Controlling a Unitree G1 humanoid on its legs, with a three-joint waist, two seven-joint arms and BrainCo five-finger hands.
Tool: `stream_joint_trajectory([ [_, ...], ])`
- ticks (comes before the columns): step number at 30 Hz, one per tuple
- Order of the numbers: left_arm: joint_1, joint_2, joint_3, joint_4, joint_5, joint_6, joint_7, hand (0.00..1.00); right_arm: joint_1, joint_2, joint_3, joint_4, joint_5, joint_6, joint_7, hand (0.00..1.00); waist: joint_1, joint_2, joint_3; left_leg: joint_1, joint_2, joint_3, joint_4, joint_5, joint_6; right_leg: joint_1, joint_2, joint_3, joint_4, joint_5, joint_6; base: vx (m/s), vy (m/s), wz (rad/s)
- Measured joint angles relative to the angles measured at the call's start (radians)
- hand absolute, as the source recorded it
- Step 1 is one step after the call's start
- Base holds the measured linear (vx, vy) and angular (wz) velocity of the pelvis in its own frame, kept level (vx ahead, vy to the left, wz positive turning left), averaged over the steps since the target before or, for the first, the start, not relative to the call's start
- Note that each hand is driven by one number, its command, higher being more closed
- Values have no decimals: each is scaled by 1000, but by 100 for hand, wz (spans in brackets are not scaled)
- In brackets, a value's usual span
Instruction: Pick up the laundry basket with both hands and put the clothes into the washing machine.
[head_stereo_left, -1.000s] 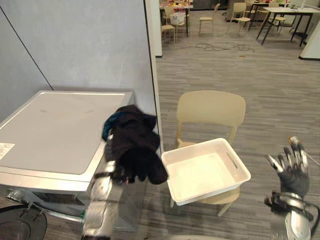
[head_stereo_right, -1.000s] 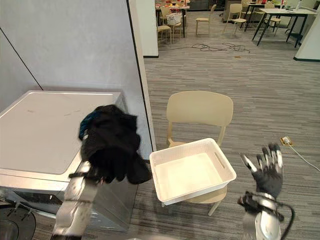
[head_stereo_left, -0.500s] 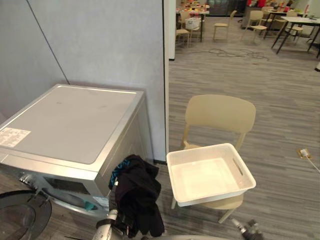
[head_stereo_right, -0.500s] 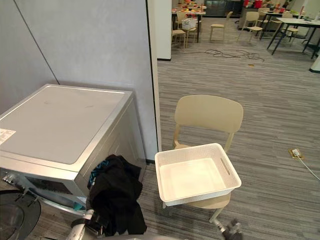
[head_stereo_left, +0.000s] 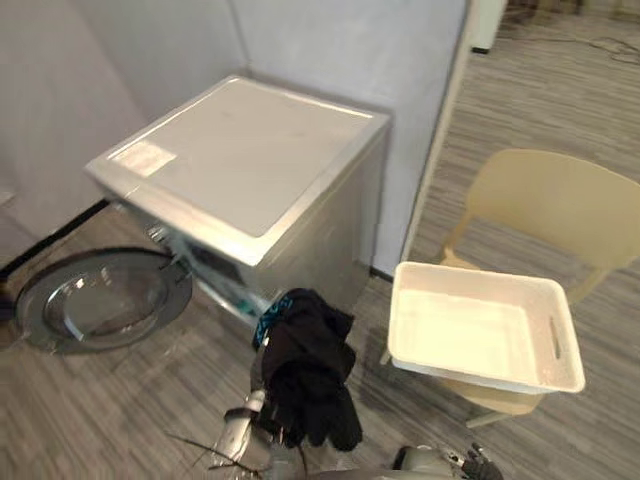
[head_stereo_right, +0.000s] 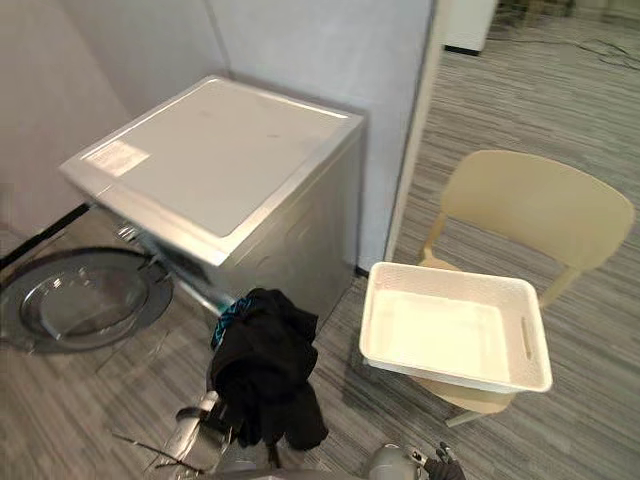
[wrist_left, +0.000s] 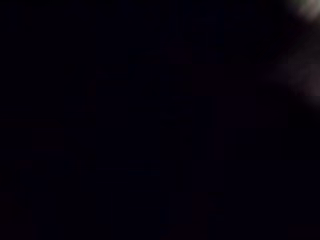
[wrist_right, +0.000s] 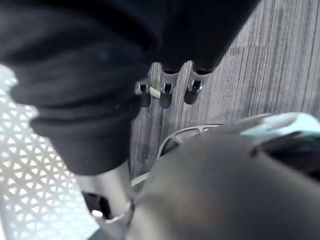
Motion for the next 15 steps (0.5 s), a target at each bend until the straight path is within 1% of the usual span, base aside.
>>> stream_joint_trajectory([
  [1, -15, -10, -3, 4, 0, 0, 0, 100, 2, 8, -30, 10, 0, 5, -10, 0, -10, 1, -13, 25, 58, 9, -16, 6, 1, 10, -27, -37, 0, 14, 20, -67, 393, 135],
  [2, -32, -28, -6, 6, 0, 0, 1, 100, 3, 13, -71, 11, 2, 6, -16, 0, -26, 18, -33, 40, 120, 12, -77, 72, 18, 14, -56, -81, 1, 43, 46, -47, 302, 122],
  [3, -37, -35, -12, 9, 0, 0, 2, 100, 3, 11, -97, 13, 3, 6, -18, 0, -28, 28, -47, 45, 132, 3, -123, 140, 29, 8, -64, -96, -1, 56, 60, -45, 534, 107],
  [4, -56, -43, -19, 31, 0, -1, 3, 100, -24, 14, -148, 53, 12, 8, -29, 0, -30, 26, -67, 53, 78, 15, -182, 104, -40, -6, -90, -100, -16, 87, 51, -98, 359, 85],
  [5, -70, -7, -1, 51, 0, -5, 9, 100, -49, 50, -163, 100, 28, 17, -34, 0, -37, 6, -77, 31, 45, 2, -244, 101, -47, -26, -57, -85, -64, 97, 52, -113, 336, 82],
  [6, -74, 8, 2, 61, 0, -6, 12, 100, -48, 58, -165, 106, 44, 20, -35, 0, -38, -8, -85, 26, 41, 1, -266, 101, -55, -16, -40, -94, -96, 105, 45, -75, 79, 77],
  [7, -83, 21, 2, 85, 0, -4, 22, 100, -50, 61, -172, 107, 63, 23, -42, 0, -41, -15, -88, 29, 31, 4, -303, 81, -93, 3, -31, -104, -137, 177, 43, -21, 182, 47],
  [8, -83, 28, 1, 95, 0, -3, 25, 100, -55, 64, -181, 107, 72, 22, -51, 0, -36, -12, -86, 37, 25, 7, -322, 61, -123, 0, -34, -106, -137, 202, 34, -31, 364, 32],
  [9, -82, 43, 3, 109, 0, -2, 27, 100, -61, 74, -187, 107, 91, 22, -61, 0, -26, -31, -83, 56, -6, 14, -343, 46, -144, -1, -62, -100, -135, 216, 46, -90, 460, -3],
  [10, -62, 61, 21, 111, 1, -2, 30, 100, -69, 92, -187, 100, 105, 24, -64, 0, -13, -58, -75, 84, -55, 41, -351, 44, -142, 1, -111, -84, -134, 242, 56, -92, 330, -10],
  [11, -57, 62, 30, 111, 0, -2, 30, 100, -70, 94, -186, 98, 108, 24, -64, 0, -13, -62, -74, 87, -61, 45, -352, 43, -140, 2, -117, -81, -134, 249, 54, -161, 270, -16],
  [12, -30, 61, 57, 110, 1, -2, 31, 100, -69, 104, -180, 80, 131, 23, -67, 0, 1, -66, -70, 101, -85, 60, -360, 39, -135, 7, -141, -65, -134, 292, 33, -201, 219, -3],
  [13, -21, 56, 78, 102, 1, -2, 31, 100, -64, 105, -183, 80, 150, 19, -76, 0, 10, -60, -61, 108, -100, 62, -364, 27, -118, 11, -154, -57, -134, 314, 18, -205, 208, 9],
  [14, -3, 51, 98, 97, 3, -4, 33, 100, -60, 104, -186, 80, 172, 17, -76, 0, 12, -60, -56, 108, -119, 47, -362, 4, -115, 18, -173, -38, -128, 321, 9, -160, 167, 36],
  [15, 9, 51, 123, 101, 5, -3, 39, 100, -55, 107, -187, 81, 185, 20, -75, 0, 10, -69, -54, 106, -144, 23, -363, 0, -116, 18, -196, -5, -107, 329, -2, -115, 140, 77],
])
